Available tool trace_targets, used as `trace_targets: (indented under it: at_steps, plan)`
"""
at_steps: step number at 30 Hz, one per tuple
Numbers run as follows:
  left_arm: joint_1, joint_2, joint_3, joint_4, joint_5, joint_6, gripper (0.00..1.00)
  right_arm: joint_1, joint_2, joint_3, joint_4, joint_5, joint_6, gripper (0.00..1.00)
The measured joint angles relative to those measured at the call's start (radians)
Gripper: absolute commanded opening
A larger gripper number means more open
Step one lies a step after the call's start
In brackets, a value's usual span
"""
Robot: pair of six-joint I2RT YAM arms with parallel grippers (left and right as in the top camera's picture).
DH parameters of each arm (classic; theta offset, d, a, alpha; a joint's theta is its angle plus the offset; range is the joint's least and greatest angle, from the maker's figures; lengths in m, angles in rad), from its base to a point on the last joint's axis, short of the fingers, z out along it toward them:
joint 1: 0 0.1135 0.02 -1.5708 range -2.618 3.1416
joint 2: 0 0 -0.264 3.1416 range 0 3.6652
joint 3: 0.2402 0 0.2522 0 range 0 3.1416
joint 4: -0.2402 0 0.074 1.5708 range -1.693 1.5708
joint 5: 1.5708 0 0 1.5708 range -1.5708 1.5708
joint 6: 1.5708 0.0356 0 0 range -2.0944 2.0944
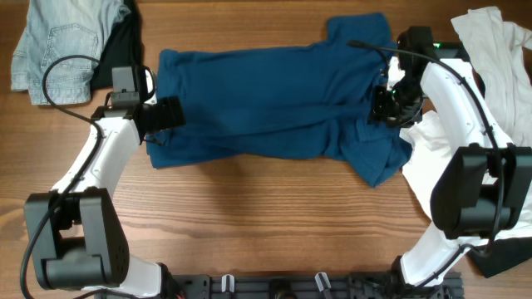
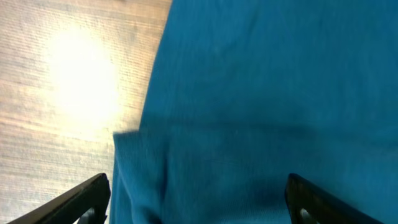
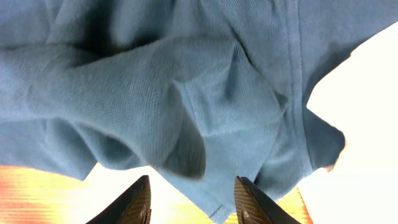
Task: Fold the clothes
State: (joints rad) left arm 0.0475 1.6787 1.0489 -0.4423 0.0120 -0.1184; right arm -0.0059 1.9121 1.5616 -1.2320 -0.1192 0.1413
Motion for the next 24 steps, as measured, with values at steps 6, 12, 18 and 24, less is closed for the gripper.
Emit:
trace_targets:
  at_steps: [6,12,18,24]
  plan:
    - [0.000,0.000,0.001,-0.020,0.000,-0.003,0.56,0.004,-0.018,-0.002,-0.081,-0.045,0.015,0.43]
    - [0.000,0.000,0.000,-0.108,0.034,0.002,0.04,0.073,-0.020,-0.044,0.030,-0.073,0.051,0.38]
    - [0.000,0.000,0.000,-0.135,0.072,0.000,0.04,0.122,-0.020,-0.154,0.228,-0.082,0.113,0.35]
    - [0.000,0.000,0.000,-0.129,0.087,0.000,0.04,0.122,-0.019,-0.203,0.454,-0.060,0.138,0.35]
